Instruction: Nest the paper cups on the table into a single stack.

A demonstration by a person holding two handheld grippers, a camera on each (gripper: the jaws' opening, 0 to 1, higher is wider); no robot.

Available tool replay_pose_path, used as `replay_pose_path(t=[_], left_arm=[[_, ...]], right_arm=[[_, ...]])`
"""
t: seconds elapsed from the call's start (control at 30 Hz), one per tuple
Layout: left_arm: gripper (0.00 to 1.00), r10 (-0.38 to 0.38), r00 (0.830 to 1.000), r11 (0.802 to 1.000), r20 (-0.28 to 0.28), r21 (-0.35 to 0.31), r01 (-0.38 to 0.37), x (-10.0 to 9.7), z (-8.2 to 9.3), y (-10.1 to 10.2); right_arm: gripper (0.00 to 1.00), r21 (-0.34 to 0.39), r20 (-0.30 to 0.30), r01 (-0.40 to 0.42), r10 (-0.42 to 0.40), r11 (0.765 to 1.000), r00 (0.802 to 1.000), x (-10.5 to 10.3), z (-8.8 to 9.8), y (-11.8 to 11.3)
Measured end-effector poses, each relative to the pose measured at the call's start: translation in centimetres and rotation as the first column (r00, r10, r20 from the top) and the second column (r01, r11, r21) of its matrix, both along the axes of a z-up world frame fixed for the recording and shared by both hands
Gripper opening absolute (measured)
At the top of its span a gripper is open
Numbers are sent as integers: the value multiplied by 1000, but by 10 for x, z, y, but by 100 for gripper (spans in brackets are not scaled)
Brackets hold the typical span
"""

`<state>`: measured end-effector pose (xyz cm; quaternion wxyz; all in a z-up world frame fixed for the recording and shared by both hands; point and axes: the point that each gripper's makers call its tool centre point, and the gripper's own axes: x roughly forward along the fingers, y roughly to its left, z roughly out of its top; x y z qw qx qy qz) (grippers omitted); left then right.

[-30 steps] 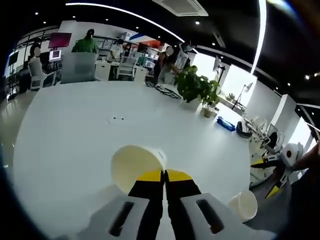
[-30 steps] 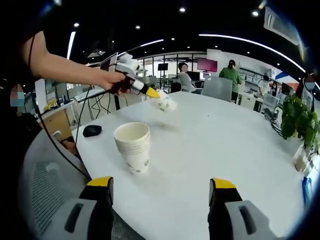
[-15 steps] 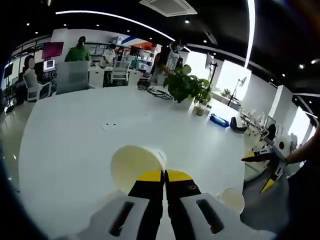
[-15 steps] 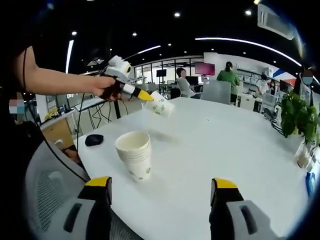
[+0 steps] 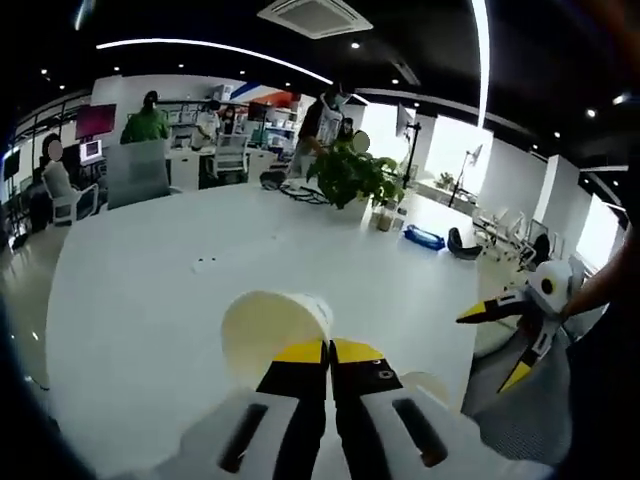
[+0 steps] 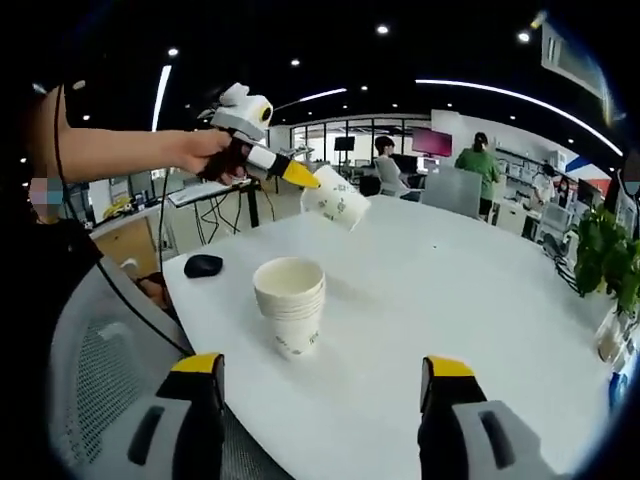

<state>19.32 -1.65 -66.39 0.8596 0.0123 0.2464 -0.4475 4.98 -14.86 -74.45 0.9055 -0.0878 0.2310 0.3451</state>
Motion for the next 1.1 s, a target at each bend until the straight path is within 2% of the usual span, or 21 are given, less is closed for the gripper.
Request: replay_pose_path(t=[0.2,0.37,0.47,0.63,0.8,1.1], left_arm=[[0,-42,999,998,17,46,41,-23,2,-6],[0,-68,997,996,20,61,67,-37,2,-13],[0,-73,997,995,23,69,71,-41,1,-12],[0,-87,996,994,27,76,84,-54,2,-18],[0,-103,994,989,35,110,99,-66,0,-21],[0,-150,986,972,67,192,135,-81,-2,-28]], right_arm=[[77,62,31,63,-65,996,997,14,21,-3],[75,77,84,56,-63,995,994,28,45,5],[74,91,96,51,-59,995,994,33,56,10],[71,108,102,51,-62,993,993,39,67,16],[68,158,88,71,-86,985,992,45,77,20],[61,142,107,83,-99,986,989,60,94,31]])
